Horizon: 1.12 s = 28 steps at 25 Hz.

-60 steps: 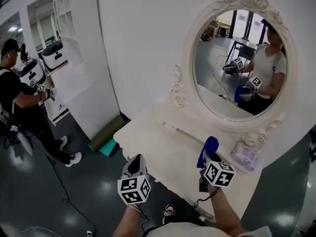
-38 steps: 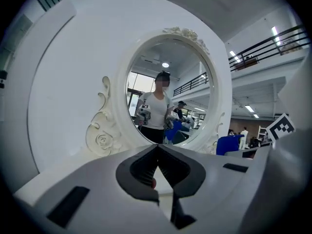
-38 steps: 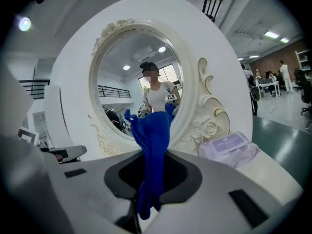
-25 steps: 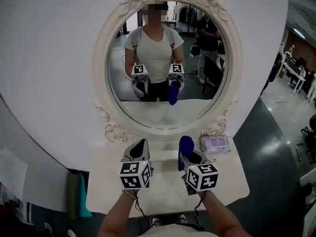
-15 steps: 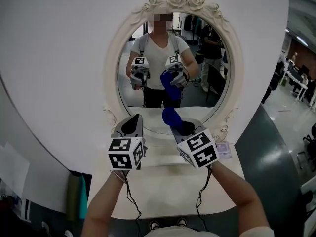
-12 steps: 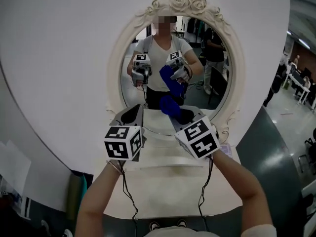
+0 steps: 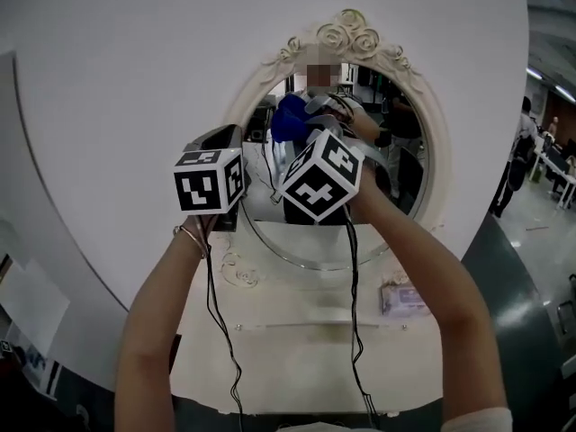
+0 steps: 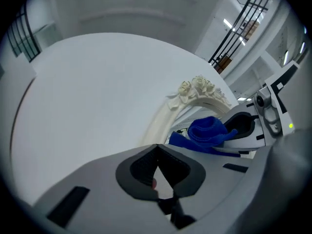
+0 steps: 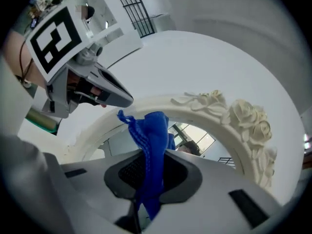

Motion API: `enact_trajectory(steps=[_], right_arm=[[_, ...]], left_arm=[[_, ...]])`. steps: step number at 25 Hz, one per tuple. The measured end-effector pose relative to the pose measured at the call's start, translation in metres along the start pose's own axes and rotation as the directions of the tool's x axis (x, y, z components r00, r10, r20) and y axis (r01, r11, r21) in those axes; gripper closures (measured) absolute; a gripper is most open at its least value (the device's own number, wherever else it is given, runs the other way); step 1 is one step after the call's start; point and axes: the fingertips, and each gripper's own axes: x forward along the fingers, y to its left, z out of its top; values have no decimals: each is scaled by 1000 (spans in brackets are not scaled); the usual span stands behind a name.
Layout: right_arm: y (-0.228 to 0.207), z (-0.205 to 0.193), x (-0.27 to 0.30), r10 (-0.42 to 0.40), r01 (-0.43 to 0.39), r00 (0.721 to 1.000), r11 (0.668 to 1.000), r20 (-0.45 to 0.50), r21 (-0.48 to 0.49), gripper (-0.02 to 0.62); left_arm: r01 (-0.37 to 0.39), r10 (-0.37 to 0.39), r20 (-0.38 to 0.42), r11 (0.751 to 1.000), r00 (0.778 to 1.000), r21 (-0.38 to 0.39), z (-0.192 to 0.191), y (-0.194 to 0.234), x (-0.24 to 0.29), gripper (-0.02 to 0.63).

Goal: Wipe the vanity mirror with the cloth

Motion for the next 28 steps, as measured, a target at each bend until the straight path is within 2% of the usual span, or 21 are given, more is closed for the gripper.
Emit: enact_trajectory(steps=[2, 5, 8, 13, 18, 23, 28], right_arm=[[-13, 15, 8, -41, 40, 999, 998, -5, -42, 529], [-23, 31, 17, -102, 99, 995, 990, -20, -101, 529], [-19, 36, 26, -121, 117, 992, 987, -38, -110, 529], [-13, 35, 31, -148, 141, 988, 980, -39, -143, 529], [-2, 32, 34, -128, 121, 991, 983, -38, -138, 529], [23, 30, 41, -88, 81, 995, 986, -42, -144, 529], [54, 24, 49, -51, 42, 997, 987, -53, -153, 529]], left_arm=[[-10, 10, 18, 1000, 1000, 24, 18, 5, 4, 603], [-10, 10, 32, 1000, 999, -10, 31, 11, 6, 603], [-34, 35, 22, 998, 999, -47, 25, 19, 7, 603], [-46, 46, -13, 998, 999, -38, 5, 21, 7, 603], [-50, 50, -39, 999, 998, 4, -18, 18, 3, 603], [-38, 35, -74, 998, 997, -41, -48, 19, -6, 603], [-58, 52, -123, 997, 991, -51, -86, 27, -18, 603]])
